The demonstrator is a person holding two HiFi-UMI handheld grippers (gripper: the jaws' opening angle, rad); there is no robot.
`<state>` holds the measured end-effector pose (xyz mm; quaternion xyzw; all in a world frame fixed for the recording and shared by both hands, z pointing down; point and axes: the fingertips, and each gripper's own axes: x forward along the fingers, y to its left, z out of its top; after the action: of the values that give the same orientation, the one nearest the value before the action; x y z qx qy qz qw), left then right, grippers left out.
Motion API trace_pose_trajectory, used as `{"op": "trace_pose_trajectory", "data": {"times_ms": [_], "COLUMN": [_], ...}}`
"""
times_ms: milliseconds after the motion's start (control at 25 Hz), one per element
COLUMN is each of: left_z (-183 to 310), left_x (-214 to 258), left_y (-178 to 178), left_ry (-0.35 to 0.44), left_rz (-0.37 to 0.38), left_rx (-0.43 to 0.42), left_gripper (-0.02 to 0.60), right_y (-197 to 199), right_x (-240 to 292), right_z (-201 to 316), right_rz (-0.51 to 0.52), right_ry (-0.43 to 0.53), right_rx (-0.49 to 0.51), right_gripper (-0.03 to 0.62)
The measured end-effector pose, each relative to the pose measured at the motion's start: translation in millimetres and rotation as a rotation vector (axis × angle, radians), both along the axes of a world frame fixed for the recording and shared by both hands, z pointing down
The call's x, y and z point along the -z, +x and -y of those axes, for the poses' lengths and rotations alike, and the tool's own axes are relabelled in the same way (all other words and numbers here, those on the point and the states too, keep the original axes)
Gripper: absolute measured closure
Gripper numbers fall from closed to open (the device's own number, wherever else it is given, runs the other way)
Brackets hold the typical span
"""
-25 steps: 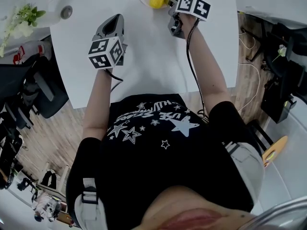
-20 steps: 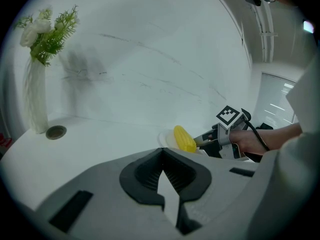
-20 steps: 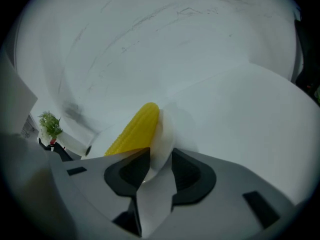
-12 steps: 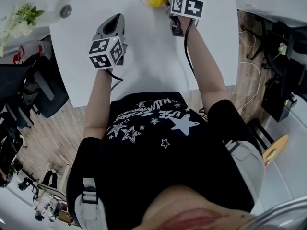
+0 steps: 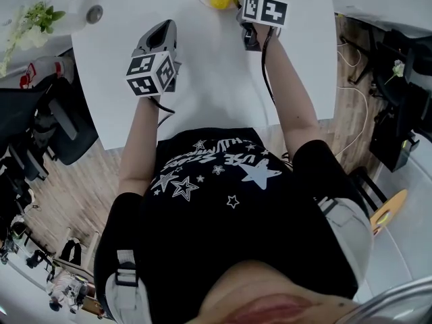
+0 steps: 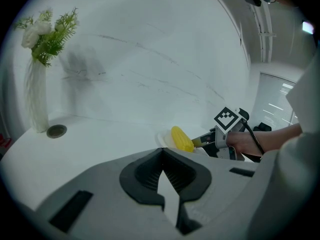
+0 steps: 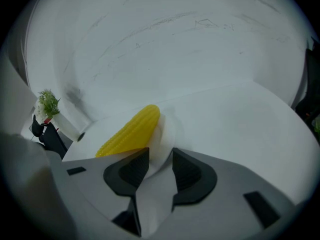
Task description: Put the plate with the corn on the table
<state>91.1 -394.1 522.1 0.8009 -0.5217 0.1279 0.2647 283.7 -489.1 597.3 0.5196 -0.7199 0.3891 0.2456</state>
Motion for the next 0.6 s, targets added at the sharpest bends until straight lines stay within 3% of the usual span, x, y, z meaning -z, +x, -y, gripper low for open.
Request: {"op": "trace_pose_trajectory", "data": {"times_ms": [240,600], "left_z": [-12,-29], "left_x": [9,26], "left_y": [-12,-22], "left_ry": [0.013,0.043], "left_rz": [0.001,-0.032], "left_rx": [-0.003,-0.039], "left_gripper": [0.574,0.574], "right_y": [10,17], "right_x": [11,40], "right_z": [-12,-46], "right_rz": [-0.055,-0.06], "right_ry": [0.032,0.08], "right_rx": [-0.048,-0.113], "right_gripper": [0.522,0.534]}}
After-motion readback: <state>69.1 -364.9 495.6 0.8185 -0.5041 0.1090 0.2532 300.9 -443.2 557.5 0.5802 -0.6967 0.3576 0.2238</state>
